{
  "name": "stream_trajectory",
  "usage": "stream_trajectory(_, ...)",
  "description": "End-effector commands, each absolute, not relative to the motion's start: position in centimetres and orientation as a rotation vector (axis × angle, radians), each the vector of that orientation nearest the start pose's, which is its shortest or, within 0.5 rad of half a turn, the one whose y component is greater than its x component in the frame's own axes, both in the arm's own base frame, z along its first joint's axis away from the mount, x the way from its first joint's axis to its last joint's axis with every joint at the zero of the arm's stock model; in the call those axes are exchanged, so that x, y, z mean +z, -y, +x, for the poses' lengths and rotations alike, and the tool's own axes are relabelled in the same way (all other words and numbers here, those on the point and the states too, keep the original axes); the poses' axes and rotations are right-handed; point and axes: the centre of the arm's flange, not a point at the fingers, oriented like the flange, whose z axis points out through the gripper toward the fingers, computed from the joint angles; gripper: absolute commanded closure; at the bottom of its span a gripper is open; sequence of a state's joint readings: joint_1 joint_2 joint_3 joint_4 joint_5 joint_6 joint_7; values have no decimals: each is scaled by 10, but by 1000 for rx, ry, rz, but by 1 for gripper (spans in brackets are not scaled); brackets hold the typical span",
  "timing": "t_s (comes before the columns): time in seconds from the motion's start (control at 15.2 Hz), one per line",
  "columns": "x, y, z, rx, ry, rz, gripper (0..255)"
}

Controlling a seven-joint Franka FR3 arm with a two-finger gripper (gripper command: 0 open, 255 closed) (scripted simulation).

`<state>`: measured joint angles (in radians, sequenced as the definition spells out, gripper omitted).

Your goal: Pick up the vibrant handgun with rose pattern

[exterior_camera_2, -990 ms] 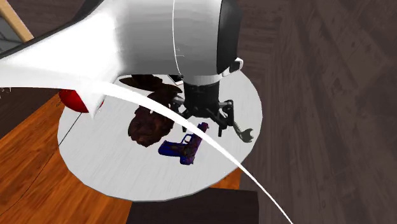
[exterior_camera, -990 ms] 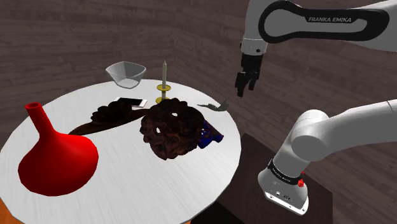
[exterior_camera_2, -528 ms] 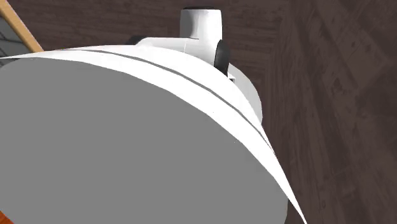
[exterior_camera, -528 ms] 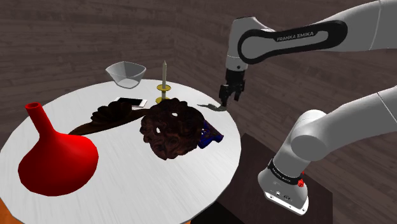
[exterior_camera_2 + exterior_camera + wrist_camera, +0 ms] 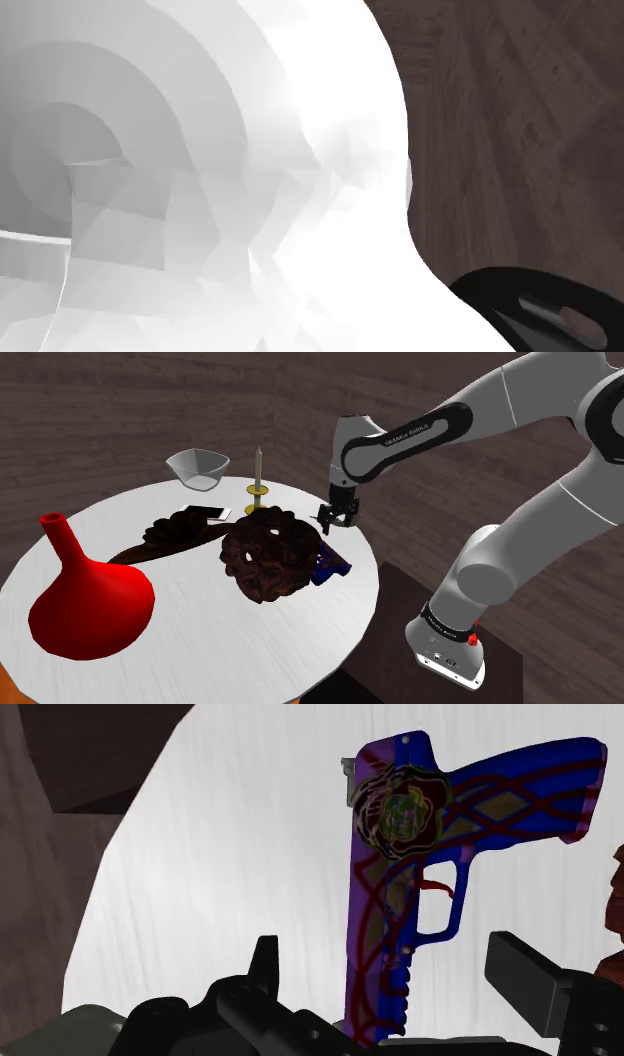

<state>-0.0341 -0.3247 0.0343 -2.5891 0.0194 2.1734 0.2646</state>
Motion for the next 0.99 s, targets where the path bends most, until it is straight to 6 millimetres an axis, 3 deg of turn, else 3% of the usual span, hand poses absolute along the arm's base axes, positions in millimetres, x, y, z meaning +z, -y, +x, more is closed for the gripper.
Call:
stream_trajectory(0.0,342,1,420,126,-471,-3105,0)
stream_trajectory(0.26,307,2,445,106,-527,-3088,0)
stream_trajectory(0.73,267,2,445,106,-527,-3088,0)
stream_trajectory(0.86,267,2,445,106,-527,-3088,0)
stream_trajectory(0.92,267,2,446,106,-527,-3088,255)
